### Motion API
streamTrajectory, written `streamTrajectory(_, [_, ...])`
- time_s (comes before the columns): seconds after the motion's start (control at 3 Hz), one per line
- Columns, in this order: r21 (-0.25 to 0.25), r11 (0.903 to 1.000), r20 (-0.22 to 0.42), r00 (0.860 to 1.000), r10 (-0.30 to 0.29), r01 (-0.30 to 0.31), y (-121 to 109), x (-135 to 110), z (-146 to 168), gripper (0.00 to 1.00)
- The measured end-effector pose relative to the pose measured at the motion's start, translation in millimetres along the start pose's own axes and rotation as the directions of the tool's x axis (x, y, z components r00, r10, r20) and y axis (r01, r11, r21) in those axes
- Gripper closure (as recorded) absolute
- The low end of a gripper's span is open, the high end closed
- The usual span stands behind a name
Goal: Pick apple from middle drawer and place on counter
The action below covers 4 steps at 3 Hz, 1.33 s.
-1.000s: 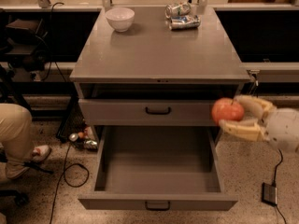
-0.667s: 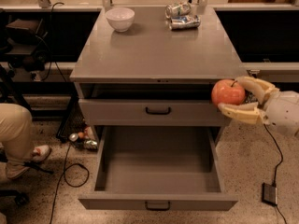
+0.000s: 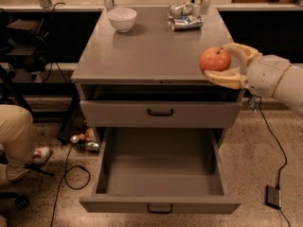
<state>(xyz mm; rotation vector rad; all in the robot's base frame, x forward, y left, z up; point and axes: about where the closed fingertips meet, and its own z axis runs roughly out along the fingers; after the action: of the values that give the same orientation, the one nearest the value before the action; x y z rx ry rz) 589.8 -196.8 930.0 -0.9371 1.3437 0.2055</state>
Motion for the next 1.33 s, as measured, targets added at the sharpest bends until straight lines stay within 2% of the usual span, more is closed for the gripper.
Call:
streamTrajectory(0.33, [-0.01, 0.9999, -0.002, 1.0, 0.01, -0.01, -13, 2, 39, 1.0])
streamTrajectory(0.67, [-0.024, 0.9991, -0.034, 0.999, 0.034, -0.034, -21, 19, 93, 1.0])
streamTrajectory(1.33, [-0.026, 0.9979, -0.075, 0.996, 0.057, -0.059, -17, 46, 148, 1.0])
